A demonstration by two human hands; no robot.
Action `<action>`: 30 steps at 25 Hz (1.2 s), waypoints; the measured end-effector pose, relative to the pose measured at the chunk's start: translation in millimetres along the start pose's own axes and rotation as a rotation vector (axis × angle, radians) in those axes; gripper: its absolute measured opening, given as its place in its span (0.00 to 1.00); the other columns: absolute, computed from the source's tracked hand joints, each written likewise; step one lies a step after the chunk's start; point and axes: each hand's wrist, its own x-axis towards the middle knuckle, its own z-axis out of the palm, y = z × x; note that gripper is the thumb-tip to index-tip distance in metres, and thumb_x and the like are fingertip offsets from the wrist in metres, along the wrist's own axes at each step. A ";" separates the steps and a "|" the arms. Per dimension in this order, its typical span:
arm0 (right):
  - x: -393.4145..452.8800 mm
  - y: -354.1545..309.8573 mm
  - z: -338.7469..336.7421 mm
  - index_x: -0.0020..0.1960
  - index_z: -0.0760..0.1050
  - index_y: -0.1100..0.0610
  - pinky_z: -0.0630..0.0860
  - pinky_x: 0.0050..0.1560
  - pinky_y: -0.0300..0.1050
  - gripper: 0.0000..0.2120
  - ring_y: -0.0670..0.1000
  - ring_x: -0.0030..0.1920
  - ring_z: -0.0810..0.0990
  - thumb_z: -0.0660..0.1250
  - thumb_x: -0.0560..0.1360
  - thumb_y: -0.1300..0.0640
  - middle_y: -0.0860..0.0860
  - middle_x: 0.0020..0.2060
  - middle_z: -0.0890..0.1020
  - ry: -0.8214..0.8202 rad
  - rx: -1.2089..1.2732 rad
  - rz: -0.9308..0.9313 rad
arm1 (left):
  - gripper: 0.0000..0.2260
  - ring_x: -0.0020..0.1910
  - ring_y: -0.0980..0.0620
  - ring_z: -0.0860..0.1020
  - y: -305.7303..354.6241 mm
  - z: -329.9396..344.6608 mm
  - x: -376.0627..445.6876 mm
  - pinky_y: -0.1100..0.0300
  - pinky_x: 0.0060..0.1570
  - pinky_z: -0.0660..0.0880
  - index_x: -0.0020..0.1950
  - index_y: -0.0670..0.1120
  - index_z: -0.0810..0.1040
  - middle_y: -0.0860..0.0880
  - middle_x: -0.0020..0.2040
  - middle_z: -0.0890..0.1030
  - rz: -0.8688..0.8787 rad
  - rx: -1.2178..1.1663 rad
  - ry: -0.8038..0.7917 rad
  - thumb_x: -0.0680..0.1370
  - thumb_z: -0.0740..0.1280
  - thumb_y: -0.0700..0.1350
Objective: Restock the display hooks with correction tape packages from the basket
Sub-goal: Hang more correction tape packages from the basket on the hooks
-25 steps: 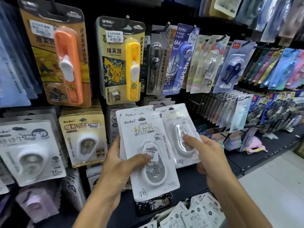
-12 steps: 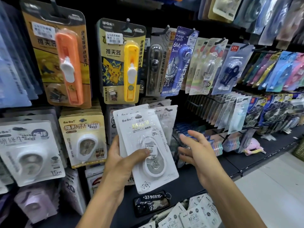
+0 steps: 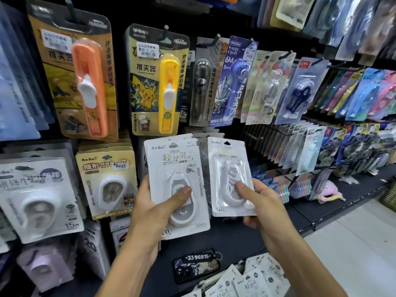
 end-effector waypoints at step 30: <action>-2.1 8.0 16.7 0.56 0.80 0.56 0.71 0.21 0.40 0.09 0.51 0.24 0.77 0.71 0.77 0.54 0.52 0.36 0.85 0.152 0.091 -0.061 | 0.13 0.55 0.52 0.85 -2.0 7.2 3.7 0.56 0.53 0.83 0.62 0.55 0.80 0.53 0.57 0.87 0.010 -0.029 0.024 0.79 0.68 0.43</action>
